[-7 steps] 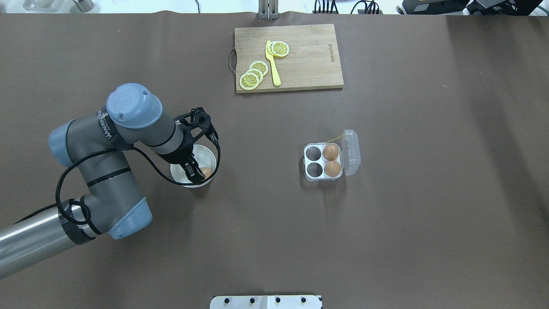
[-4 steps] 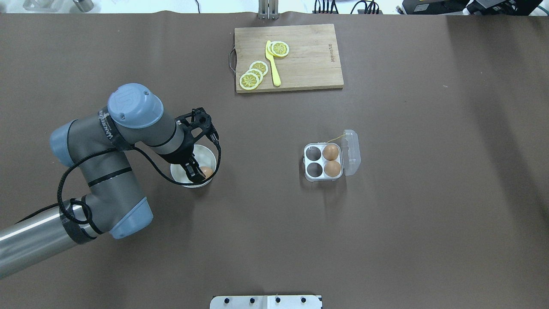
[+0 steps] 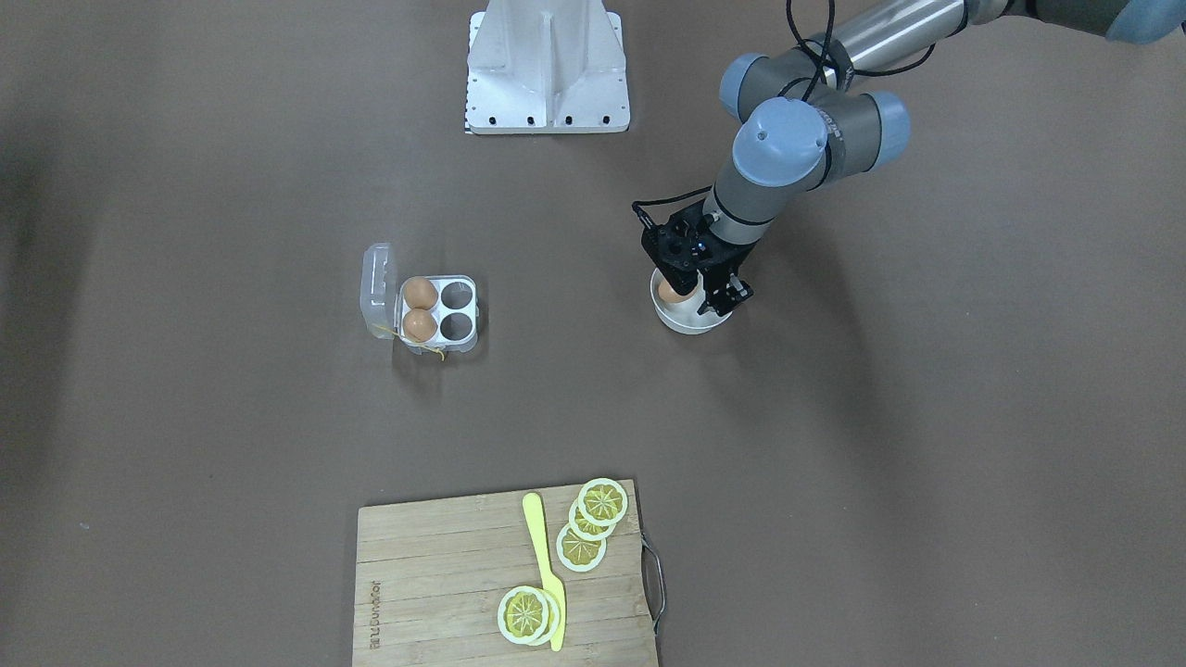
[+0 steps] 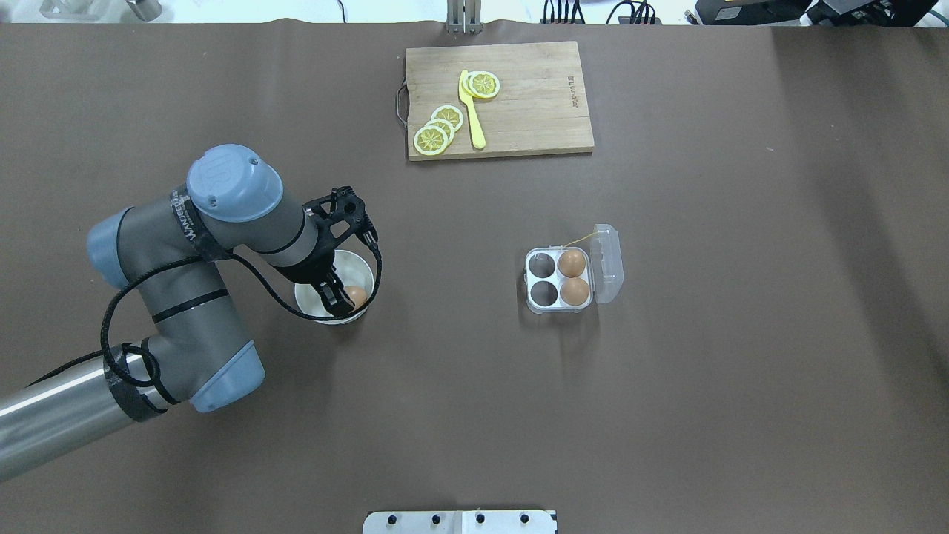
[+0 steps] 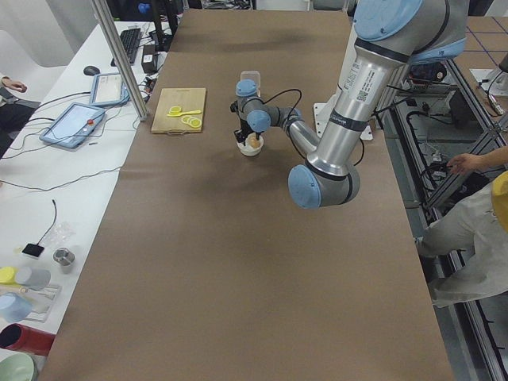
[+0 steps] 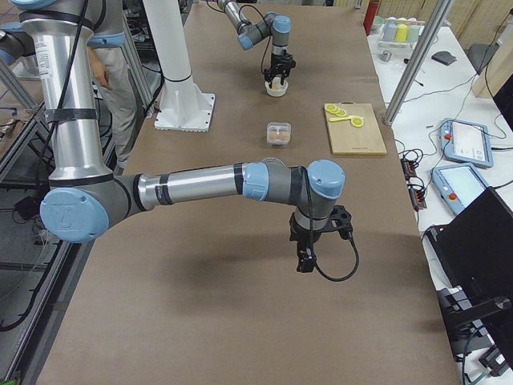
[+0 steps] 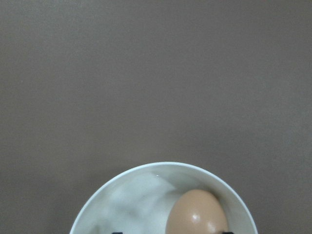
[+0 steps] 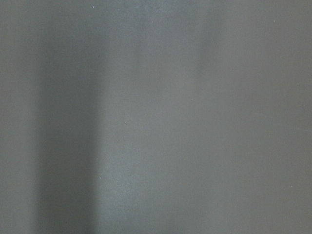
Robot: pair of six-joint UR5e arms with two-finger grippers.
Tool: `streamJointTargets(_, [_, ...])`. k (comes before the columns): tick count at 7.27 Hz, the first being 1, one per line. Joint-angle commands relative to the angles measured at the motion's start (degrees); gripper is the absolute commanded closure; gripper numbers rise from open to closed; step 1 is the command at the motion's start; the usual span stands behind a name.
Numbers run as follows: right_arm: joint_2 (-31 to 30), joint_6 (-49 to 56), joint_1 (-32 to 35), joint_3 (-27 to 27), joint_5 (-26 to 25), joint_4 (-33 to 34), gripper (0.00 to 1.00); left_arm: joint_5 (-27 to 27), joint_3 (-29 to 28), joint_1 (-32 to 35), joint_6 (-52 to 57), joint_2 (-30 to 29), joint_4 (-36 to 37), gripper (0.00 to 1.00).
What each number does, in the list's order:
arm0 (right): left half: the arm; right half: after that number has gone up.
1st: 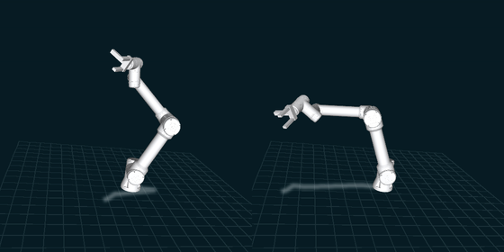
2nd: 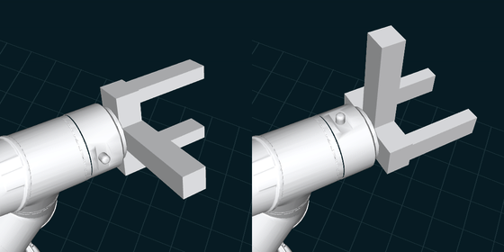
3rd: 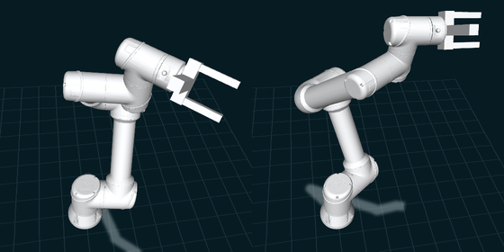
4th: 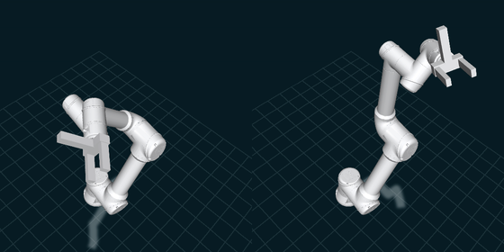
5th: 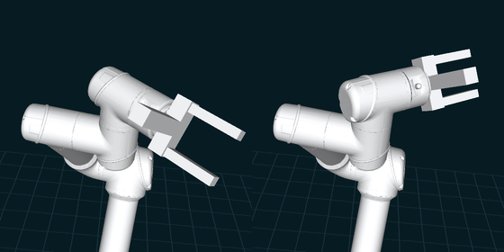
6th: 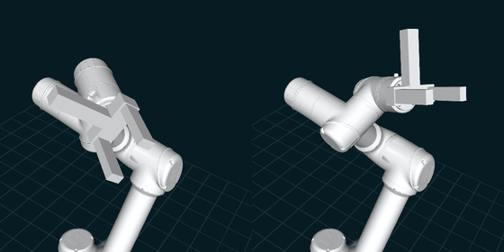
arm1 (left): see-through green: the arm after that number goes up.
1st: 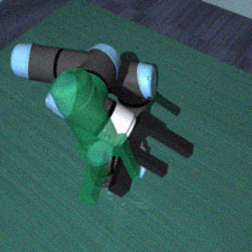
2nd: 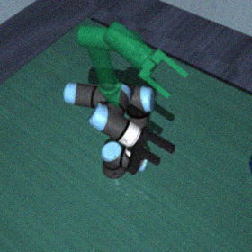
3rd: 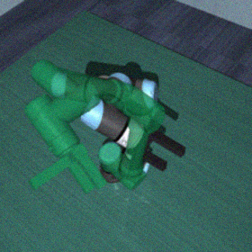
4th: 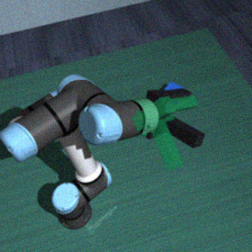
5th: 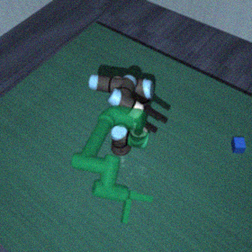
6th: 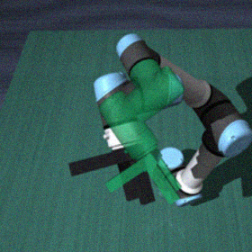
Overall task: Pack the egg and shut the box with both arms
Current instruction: 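Close the left gripper around the brown egg in the bowl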
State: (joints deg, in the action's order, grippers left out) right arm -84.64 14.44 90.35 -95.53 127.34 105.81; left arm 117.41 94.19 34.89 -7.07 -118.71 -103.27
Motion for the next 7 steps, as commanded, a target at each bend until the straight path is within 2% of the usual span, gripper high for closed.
streamJointTargets(1, [0.0, -0.02, 0.0, 0.0, -0.07, -0.08, 0.0, 0.01, -0.85, -0.09, 0.03, -0.03, -0.09, 0.26])
streamJointTargets(4, [0.0, -0.02, 0.0, 0.0, -0.07, -0.08, 0.0, -0.69, -0.85, -0.09, 0.12, -0.11, -0.09, 0.27])
streamJointTargets(7, [0.0, -0.02, 0.0, 0.0, -0.07, -0.08, 0.0, -1.49, -1.29, -0.97, 0.03, -0.2, -0.18, 0.35])
